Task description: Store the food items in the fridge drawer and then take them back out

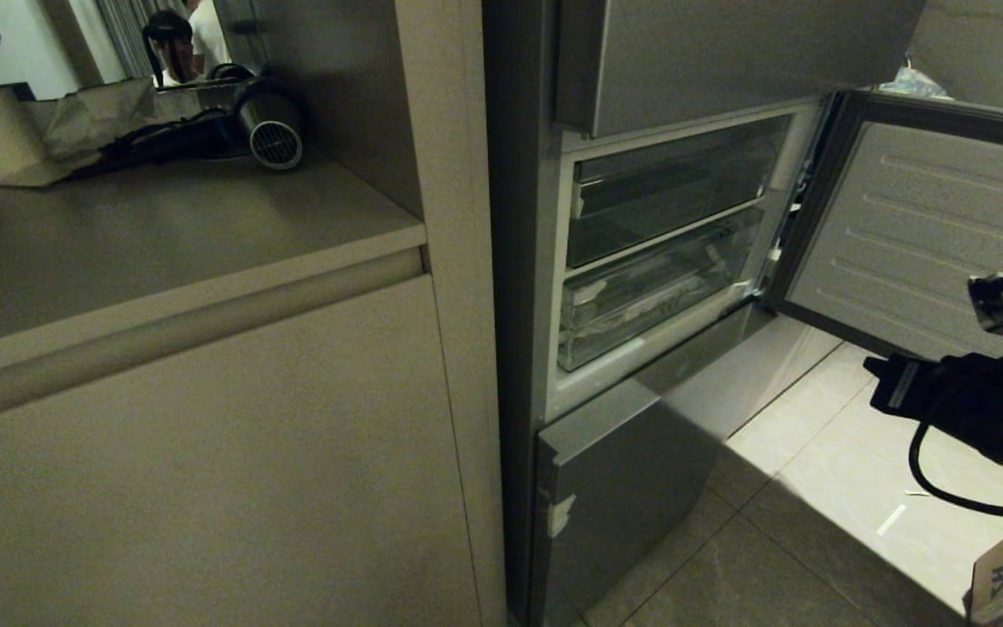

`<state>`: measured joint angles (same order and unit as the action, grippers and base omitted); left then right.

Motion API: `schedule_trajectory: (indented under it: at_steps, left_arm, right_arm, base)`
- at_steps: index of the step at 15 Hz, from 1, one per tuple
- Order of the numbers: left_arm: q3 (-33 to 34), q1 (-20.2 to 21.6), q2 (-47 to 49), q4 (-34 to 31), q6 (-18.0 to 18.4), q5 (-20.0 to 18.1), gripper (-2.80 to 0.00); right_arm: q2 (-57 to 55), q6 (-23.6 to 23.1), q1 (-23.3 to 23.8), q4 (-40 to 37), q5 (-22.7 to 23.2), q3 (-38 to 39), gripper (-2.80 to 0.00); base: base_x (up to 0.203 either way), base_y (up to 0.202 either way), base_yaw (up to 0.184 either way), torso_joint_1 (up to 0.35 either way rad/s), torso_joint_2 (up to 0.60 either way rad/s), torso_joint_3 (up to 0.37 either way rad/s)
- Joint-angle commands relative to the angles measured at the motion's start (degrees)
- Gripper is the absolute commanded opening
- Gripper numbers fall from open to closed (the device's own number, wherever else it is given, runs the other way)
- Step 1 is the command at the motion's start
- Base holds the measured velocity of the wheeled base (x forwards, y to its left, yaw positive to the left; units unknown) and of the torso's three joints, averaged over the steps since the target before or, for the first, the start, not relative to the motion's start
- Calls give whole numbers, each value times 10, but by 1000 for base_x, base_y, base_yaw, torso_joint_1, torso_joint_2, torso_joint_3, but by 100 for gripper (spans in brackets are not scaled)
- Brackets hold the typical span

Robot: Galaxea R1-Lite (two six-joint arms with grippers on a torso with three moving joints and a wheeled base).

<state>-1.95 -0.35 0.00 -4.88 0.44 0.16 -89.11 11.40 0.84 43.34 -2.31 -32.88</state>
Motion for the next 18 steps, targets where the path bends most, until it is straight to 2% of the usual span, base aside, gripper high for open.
schedule_trajectory:
  at_steps: [1, 6, 12, 15, 18]
  left_arm:
    - [0, 0, 1, 0, 0, 0, -280]
    - [0, 0, 1, 0, 0, 0, -280]
    - [0, 0, 1, 0, 0, 0, -280]
    - [0, 0, 1, 0, 0, 0, -280]
    - [0, 0, 1, 0, 0, 0, -280]
  right_arm:
    - [-78, -16, 3, 9, 2, -38, -280]
    - [-172, -30, -1, 69, 2, -99, -280]
    - [-311, -139, 2, 269, -3, -131, -280]
    - [-343, -146, 3, 315, 1, -158, -280]
    - [-383, -147, 3, 360, 13, -216, -280]
  base:
    - [0, 0, 0, 0, 0, 0]
    - [0, 0, 0, 0, 0, 0]
    - [0, 0, 0, 0, 0, 0]
    - [0, 0, 0, 0, 0, 0]
    - [0, 0, 0, 0, 0, 0]
